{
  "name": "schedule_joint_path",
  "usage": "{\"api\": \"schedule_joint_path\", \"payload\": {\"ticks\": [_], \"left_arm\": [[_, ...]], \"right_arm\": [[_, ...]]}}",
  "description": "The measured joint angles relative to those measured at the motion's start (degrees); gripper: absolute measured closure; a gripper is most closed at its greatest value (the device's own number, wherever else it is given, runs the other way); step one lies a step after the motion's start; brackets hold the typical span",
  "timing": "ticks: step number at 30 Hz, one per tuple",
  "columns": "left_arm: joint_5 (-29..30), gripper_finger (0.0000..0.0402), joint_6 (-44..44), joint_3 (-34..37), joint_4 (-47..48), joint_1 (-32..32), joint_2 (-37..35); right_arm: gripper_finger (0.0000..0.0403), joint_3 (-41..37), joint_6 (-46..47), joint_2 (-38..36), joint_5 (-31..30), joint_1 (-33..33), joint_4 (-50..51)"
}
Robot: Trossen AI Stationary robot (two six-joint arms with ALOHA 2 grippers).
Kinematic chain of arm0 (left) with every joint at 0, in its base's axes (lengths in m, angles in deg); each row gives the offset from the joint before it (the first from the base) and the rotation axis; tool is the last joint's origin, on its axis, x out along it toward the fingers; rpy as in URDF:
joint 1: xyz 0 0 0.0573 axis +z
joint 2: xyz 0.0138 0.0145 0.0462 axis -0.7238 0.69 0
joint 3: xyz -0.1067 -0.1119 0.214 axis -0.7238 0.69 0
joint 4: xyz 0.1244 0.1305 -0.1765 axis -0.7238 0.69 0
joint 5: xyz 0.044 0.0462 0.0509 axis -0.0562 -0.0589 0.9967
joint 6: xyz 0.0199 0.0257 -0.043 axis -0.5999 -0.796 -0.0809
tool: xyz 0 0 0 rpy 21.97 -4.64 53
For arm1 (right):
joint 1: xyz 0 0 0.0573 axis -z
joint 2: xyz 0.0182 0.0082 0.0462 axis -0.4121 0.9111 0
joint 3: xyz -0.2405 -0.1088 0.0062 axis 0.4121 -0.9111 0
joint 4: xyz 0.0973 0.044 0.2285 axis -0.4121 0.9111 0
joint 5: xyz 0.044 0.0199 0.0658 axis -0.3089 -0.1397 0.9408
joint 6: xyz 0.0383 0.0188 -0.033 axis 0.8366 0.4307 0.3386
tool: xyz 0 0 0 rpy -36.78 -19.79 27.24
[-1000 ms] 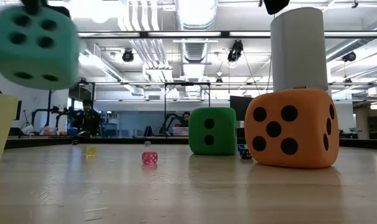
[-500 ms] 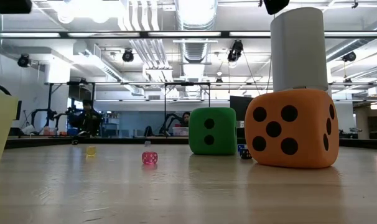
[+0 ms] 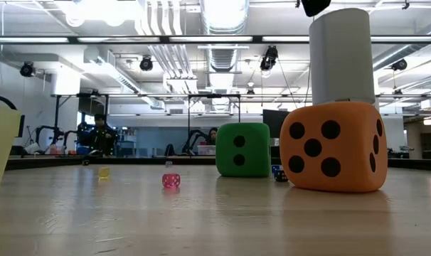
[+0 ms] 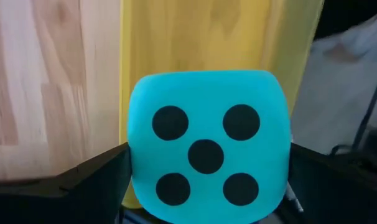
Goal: Pick & Place Dice
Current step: Put the large blue dice into the yellow bin
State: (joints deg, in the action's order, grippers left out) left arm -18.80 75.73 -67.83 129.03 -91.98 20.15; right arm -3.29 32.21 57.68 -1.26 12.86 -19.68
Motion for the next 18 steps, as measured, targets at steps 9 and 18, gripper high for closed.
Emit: {"api": "schedule_joint_path", "payload": {"ticks": [9, 18], "left_arm": [[-2.4, 0.0002, 0.8, 3.2, -0.2, -1.3, -0.3], [-2.5, 0.0002, 0.6, 5.2, -0.3, -1.3, -0.4]], "right_arm": [[0.0394, 0.0, 0.0, 0.0, 0.0, 0.0, 0.0], [0.0394, 0.0, 0.0, 0.0, 0.0, 0.0, 0.0]]}}
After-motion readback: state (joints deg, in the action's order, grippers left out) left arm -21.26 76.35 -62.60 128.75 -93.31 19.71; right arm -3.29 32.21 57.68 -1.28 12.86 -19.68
